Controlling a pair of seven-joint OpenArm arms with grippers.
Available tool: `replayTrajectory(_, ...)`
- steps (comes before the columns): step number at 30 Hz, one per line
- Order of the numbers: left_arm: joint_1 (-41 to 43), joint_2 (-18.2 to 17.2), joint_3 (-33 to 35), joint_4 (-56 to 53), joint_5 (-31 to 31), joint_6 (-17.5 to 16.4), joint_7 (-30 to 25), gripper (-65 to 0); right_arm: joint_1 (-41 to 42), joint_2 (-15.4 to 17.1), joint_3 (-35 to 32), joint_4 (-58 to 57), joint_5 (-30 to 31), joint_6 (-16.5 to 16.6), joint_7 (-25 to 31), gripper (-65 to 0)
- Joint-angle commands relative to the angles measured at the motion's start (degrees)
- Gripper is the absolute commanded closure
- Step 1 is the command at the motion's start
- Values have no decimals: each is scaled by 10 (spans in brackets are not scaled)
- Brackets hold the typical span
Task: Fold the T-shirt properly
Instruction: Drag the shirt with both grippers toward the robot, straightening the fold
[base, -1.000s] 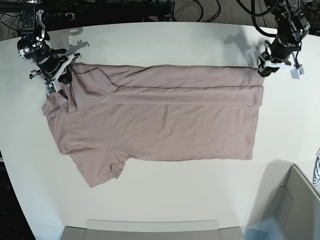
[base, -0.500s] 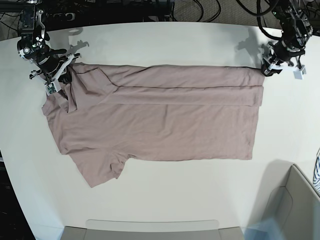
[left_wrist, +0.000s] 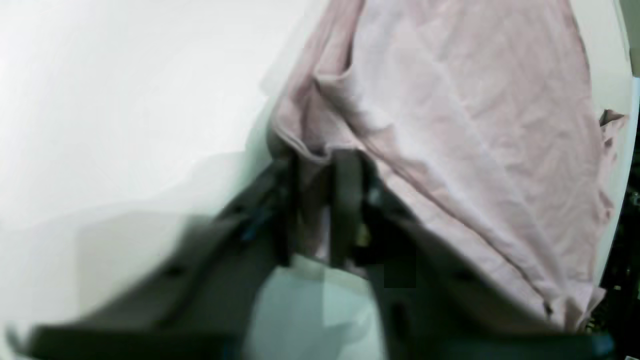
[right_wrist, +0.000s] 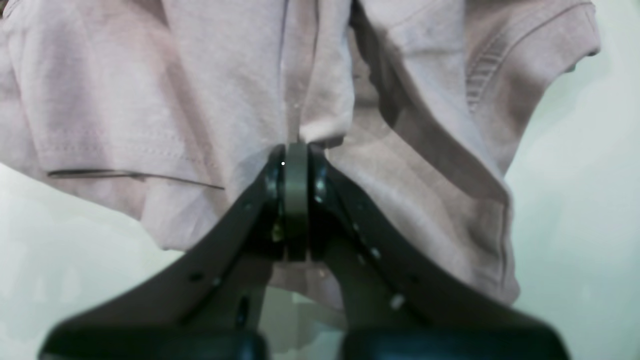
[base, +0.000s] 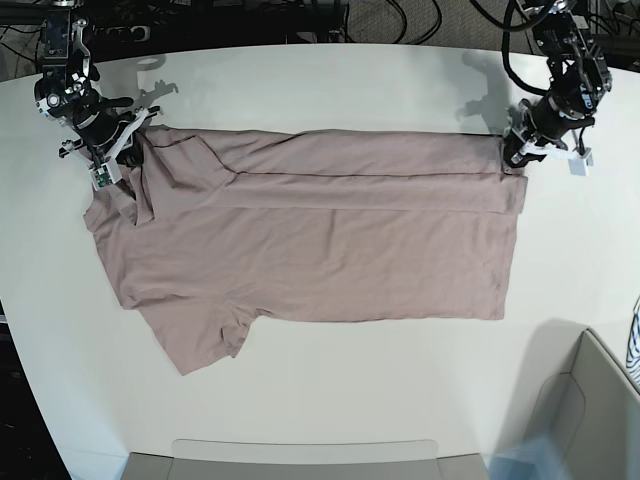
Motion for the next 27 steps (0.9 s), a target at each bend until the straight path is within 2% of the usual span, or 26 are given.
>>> replayTrajectory(1, 0, -5, -2, 3, 9, 4, 11, 0, -12, 0, -6, -9, -14, 13, -59, 0)
replayTrajectory(5, 6, -6, -3, 3, 10, 5, 17, 0, -25, 0, -6, -6, -13, 13, -59, 0)
replayTrajectory(12, 74, -23, -8, 7, 9, 5, 16, 0, -74, 1, -5, 41, -12, 13, -59, 0)
replayTrajectory(16, 110, -29, -40, 22, 8, 4, 17, 0, -101, 1, -4, 49, -12, 13, -59, 0)
replayTrajectory(21, 159, -52, -71, 48, 8, 4, 17, 0, -133, 1, -4, 49, -12, 13, -57, 0)
replayTrajectory(27, 190, -68, -83, 48, 8, 4, 17, 0, -167, 1, -4, 72, -12, 13, -56, 0)
